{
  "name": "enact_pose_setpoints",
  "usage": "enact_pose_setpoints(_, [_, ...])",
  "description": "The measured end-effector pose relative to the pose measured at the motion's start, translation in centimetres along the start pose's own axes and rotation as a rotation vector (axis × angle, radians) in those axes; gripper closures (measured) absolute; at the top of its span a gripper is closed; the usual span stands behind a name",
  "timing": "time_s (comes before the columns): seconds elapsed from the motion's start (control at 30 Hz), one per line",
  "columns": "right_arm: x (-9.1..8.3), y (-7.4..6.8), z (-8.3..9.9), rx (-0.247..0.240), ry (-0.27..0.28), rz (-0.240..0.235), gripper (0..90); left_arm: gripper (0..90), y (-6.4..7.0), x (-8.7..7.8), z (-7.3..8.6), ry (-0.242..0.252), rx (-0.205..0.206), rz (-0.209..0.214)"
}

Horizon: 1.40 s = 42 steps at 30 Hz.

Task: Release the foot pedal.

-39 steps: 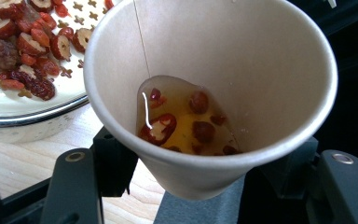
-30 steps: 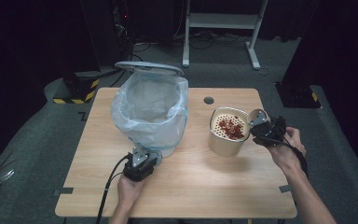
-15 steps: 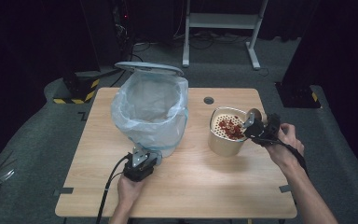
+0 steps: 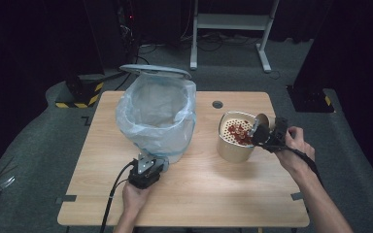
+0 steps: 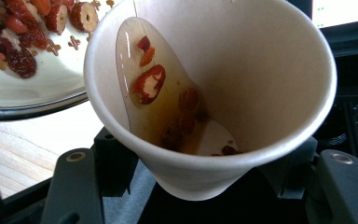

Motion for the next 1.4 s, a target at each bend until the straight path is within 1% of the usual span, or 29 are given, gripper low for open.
enact_pose_setpoints(0.1, [0.0, 0.0, -0.1, -0.020, -0.011, 0.008, 36.4, 60.8, 0.0, 0.0, 0.0, 0.001, 0.000, 0.000])
enact_pose_setpoints(0.17, [0.0, -0.1, -0.1, -0.009, -0.015, 0.012, 36.4, 60.8, 0.0, 0.0, 0.0, 0.000, -0.001, 0.000])
enact_pose_setpoints(0.2, [0.0, -0.1, -0.2, -0.038, -0.020, 0.023, 36.5, 60.8, 0.0, 0.0, 0.0, 0.000, 0.000, 0.000])
enact_pose_setpoints(0.23, [0.0, -0.1, -0.2, -0.038, -0.020, 0.023, 36.5, 60.8, 0.0, 0.0, 0.0, 0.000, 0.000, 0.000])
enact_pose_setpoints(0.33, [-0.1, -0.3, -0.3, -0.087, -0.030, 0.043, 36.5, 60.8, 0.0, 0.0, 0.0, 0.001, -0.002, 0.000])
enact_pose_setpoints(0.37, [-0.1, -0.3, -0.3, -0.087, -0.030, 0.043, 36.5, 60.8, 0.0, 0.0, 0.0, 0.001, -0.002, 0.000])
enact_pose_setpoints(0.4, [0.1, -0.5, -0.3, -0.120, -0.042, 0.064, 36.5, 60.8, 0.0, 0.0, 0.0, 0.001, -0.002, 0.001])
enact_pose_setpoints(0.43, [0.1, -0.5, -0.3, -0.120, -0.042, 0.064, 36.5, 60.8, 0.0, 0.0, 0.0, 0.001, -0.002, 0.001])
enact_pose_setpoints(0.47, [0.0, -0.6, -0.3, -0.136, -0.051, 0.084, 36.4, 60.8, 0.0, 0.0, 0.0, 0.001, -0.002, 0.000])
enact_pose_setpoints(0.5, [0.1, -0.6, -0.4, -0.166, -0.059, 0.098, 36.4, 60.8, 0.0, 0.0, 0.0, 0.001, -0.002, 0.000])
enact_pose_setpoints(0.53, [0.1, -0.6, -0.4, -0.184, -0.063, 0.111, 36.5, 60.8, 0.0, 0.0, 0.0, 0.002, -0.002, 0.001])
enact_pose_setpoints(0.7, [-0.1, -0.5, -0.5, -0.185, -0.069, 0.110, 36.5, 60.8, 0.0, 0.0, 0.0, 0.001, -0.002, 0.000])
enact_pose_setpoints(0.73, [0.0, -0.6, -0.6, -0.197, -0.077, 0.113, 36.6, 60.8, 0.0, 0.0, 0.0, 0.001, -0.002, 0.001])
enact_pose_setpoints(0.77, [0.0, -0.6, -0.6, -0.197, -0.077, 0.113, 36.6, 60.8, 0.0, 0.0, 0.0, 0.001, -0.002, 0.001])
enact_pose_setpoints(0.8, [0.0, -0.6, -0.6, -0.217, -0.081, 0.124, 36.6, 60.8, 0.0, 0.0, 0.0, 0.001, -0.003, 0.002])
enact_pose_setpoints(0.83, [0.0, -0.6, -0.6, -0.217, -0.081, 0.124, 36.6, 60.8, 0.0, 0.0, 0.0, 0.001, -0.003, 0.002])
enact_pose_setpoints(0.9, [0.0, -0.7, -0.8, -0.247, -0.100, 0.144, 36.7, 60.8, 0.0, 0.0, 0.0, 0.002, -0.003, 0.001])
enact_pose_setpoints(0.97, [0.1, -0.7, -0.8, -0.255, -0.100, 0.153, 36.7, 60.8, 0.0, 0.0, 0.0, 0.003, -0.004, 0.001])
enact_pose_setpoints(1.0, [0.1, -0.6, -0.9, -0.273, -0.120, 0.170, 36.7, 60.8, 0.0, 0.0, 0.0, 0.002, -0.003, 0.001])
enact_pose_setpoints(1.03, [0.1, -0.6, -0.9, -0.273, -0.120, 0.170, 36.7, 60.8, 0.0, 0.0, 0.0, 0.002, -0.003, 0.001])
enact_pose_setpoints(1.07, [-0.1, -0.8, -1.4, -0.298, -0.137, 0.201, 36.9, 60.8, 0.0, 0.0, 0.0, 0.003, -0.004, 0.002])
enact_pose_setpoints(1.13, [-0.4, -1.2, -2.3, -0.345, -0.148, 0.240, 37.1, 60.8, 0.0, 0.0, 0.0, 0.003, -0.003, 0.001])
enact_pose_setpoints(1.17, [-0.4, -1.2, -2.3, -0.345, -0.148, 0.240, 37.1, 60.8, 0.0, 0.0, 0.0, 0.003, -0.003, 0.001])
enact_pose_setpoints(1.2, [-0.1, -1.4, -2.6, -0.395, -0.194, 0.271, 37.4, 60.8, 0.0, 0.0, 0.0, 0.004, -0.004, 0.001])
enact_pose_setpoints(1.27, [0.3, -1.0, -2.5, -0.410, -0.239, 0.284, 37.5, 60.8, 0.0, 0.0, 0.0, 0.006, -0.006, 0.000])
enact_pose_setpoints(1.3, [0.3, -1.0, -2.5, -0.410, -0.239, 0.284, 37.5, 60.8, 0.0, 0.0, 0.0, 0.006, -0.006, 0.000])
enact_pose_setpoints(1.33, [-0.1, -1.1, -2.7, -0.425, -0.234, 0.298, 37.7, 60.8, 0.0, 0.0, 0.0, 0.005, -0.007, 0.000])
enact_pose_setpoints(1.37, [-0.5, -1.3, -3.0, -0.436, -0.219, 0.299, 37.8, 60.7, 0.0, 0.0, 0.0, 0.005, -0.007, 0.000])
enact_pose_setpoints(1.4, [-0.5, -1.3, -3.0, -0.436, -0.219, 0.299, 37.8, 60.7, 0.0, 0.0, 0.0, 0.006, -0.007, 0.000])
Point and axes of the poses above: each handheld gripper's, and its own axes: x roughly forward along the jaws, z roughly out of its underside, y roughly to its right, the point moved 2 cm from there along x, roughly forward along the jaws, and after that the axes turned 12 degrees about -z, right-handed, at the moved point
